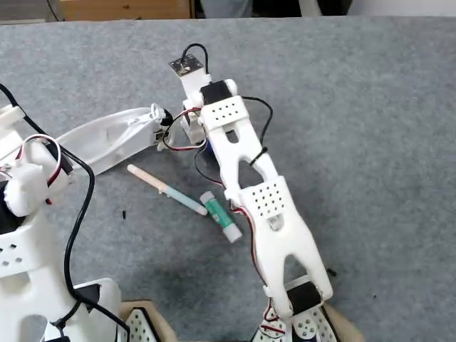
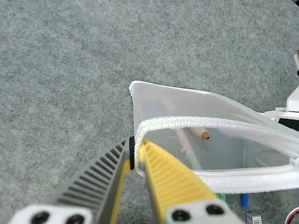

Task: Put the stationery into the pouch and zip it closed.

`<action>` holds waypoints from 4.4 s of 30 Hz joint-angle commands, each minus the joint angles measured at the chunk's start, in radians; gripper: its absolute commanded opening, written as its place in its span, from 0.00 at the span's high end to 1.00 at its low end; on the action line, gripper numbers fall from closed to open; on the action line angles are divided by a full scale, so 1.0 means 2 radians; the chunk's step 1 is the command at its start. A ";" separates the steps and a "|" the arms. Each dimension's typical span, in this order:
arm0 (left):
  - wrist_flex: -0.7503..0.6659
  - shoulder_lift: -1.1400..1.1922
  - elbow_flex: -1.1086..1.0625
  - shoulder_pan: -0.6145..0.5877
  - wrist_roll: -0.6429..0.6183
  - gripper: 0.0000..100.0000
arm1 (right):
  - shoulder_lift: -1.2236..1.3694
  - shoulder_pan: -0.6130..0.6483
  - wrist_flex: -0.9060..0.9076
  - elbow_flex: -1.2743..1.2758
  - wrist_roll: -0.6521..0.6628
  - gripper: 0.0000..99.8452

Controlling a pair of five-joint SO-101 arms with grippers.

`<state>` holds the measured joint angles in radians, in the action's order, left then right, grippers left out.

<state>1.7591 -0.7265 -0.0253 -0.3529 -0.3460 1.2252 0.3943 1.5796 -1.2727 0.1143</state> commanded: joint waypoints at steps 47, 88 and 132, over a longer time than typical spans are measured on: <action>-0.001 -0.004 0.019 -0.006 0.006 0.97 | -0.618 -0.019 0.092 0.105 -0.002 0.99; 0.003 -0.011 0.001 0.151 0.062 0.97 | -0.824 0.186 -0.245 0.338 -0.119 0.99; -0.008 -0.048 -0.040 0.142 0.061 0.97 | -0.934 0.141 -0.245 0.632 -0.015 0.99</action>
<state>1.7591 -0.8078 -0.1143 -0.0506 -0.2156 -0.6022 0.6874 1.0211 -0.0100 0.0713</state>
